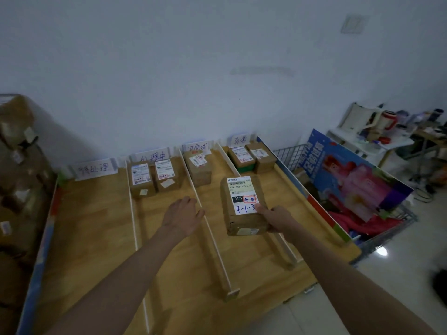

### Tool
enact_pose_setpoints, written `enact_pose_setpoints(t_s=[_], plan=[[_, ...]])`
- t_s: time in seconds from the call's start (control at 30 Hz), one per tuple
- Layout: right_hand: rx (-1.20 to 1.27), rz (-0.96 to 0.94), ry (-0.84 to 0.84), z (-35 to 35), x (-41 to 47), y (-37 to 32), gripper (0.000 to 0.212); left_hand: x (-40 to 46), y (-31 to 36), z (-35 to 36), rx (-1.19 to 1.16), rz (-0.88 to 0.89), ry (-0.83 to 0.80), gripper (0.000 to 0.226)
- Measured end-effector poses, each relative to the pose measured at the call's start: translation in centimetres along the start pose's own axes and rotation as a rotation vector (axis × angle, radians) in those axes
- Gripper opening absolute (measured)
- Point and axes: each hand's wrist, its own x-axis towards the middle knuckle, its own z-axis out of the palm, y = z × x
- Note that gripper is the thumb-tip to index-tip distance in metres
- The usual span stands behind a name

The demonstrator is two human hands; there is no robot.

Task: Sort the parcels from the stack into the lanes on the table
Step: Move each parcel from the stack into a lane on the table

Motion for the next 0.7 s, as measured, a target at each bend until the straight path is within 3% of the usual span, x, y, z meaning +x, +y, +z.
enact_pose_setpoints(t_s=[0.27, 0.7], plan=[[-0.004, 0.001, 0.013, -6.5, 8.5, 0.9, 0.057, 7.2, 6.2, 2.8, -0.013, 0.010, -0.024, 0.044], [-0.119, 0.006, -0.110, -13.7, 28.4, 2.8, 0.042, 18.9, 14.9, 9.3, -0.037, -0.222, -0.111, 0.053]])
